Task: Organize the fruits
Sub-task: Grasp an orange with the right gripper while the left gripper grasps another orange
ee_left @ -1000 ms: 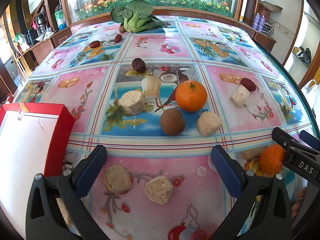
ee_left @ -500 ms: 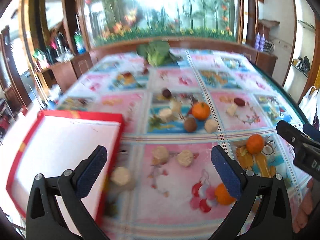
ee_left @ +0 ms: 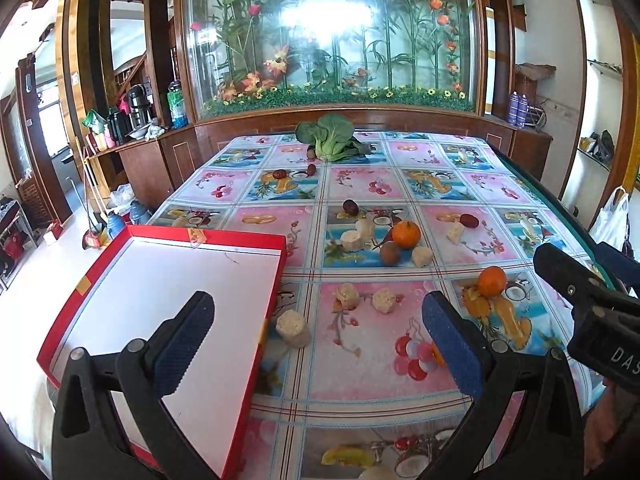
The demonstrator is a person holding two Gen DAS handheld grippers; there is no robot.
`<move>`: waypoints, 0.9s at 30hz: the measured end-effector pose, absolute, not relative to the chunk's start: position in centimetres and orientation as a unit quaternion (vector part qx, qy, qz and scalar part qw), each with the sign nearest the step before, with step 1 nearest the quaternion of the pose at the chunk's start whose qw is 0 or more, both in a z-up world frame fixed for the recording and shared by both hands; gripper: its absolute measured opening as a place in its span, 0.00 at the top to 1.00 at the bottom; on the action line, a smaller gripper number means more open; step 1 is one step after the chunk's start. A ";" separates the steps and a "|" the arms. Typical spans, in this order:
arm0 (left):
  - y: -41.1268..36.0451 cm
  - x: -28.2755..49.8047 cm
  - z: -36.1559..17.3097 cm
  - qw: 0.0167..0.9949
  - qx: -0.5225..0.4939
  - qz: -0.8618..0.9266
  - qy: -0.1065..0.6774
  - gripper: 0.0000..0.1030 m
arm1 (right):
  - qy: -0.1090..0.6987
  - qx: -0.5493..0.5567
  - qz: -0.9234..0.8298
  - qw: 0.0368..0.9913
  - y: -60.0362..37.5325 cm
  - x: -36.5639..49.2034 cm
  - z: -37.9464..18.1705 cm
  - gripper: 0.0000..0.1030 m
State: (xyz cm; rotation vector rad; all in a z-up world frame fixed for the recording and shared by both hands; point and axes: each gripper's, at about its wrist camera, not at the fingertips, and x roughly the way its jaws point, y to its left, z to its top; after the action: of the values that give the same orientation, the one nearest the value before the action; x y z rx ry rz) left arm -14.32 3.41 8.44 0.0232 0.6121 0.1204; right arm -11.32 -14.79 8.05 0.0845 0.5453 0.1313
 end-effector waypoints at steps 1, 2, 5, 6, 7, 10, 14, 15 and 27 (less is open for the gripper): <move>3.3 -14.4 8.5 0.952 0.013 0.060 0.301 0.00 | 0.269 0.044 0.064 0.960 -14.9 -11.4 8.0 0.01; 3.3 -14.4 8.5 0.952 0.015 0.060 0.301 0.00 | 0.269 0.046 0.063 0.960 -15.0 -11.5 8.0 0.01; 3.3 -14.6 8.5 0.951 0.014 0.062 0.302 0.00 | 0.266 0.047 0.065 0.961 -14.9 -11.8 8.2 0.01; 3.3 -14.6 8.5 0.951 0.014 0.062 0.302 0.00 | 0.265 0.047 0.066 0.961 -14.9 -11.9 8.2 0.01; 3.3 -14.6 8.5 0.951 0.014 0.062 0.302 0.00 | 0.265 0.047 0.067 0.961 -14.9 -11.9 8.3 0.01; 3.3 -14.7 8.5 0.951 0.015 0.062 0.302 0.00 | 0.263 0.046 0.071 0.961 -14.8 -12.1 8.3 0.01; 3.4 -14.8 8.3 0.951 0.018 0.055 0.303 0.00 | 0.271 0.044 0.085 0.958 -14.9 -12.3 8.1 0.01; 3.5 -14.9 8.2 0.951 0.020 0.052 0.303 0.00 | 0.274 0.041 0.096 0.956 -15.0 -12.5 7.9 0.01; 5.6 -17.0 6.4 0.958 0.011 0.013 0.286 0.00 | 0.288 -0.011 0.157 0.944 -15.3 -15.5 4.8 0.01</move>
State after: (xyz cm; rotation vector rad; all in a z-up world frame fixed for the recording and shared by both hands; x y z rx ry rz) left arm -16.97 5.61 6.44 0.0220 0.5803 0.0254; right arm -15.51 -15.29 4.78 -0.0221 0.5875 0.3205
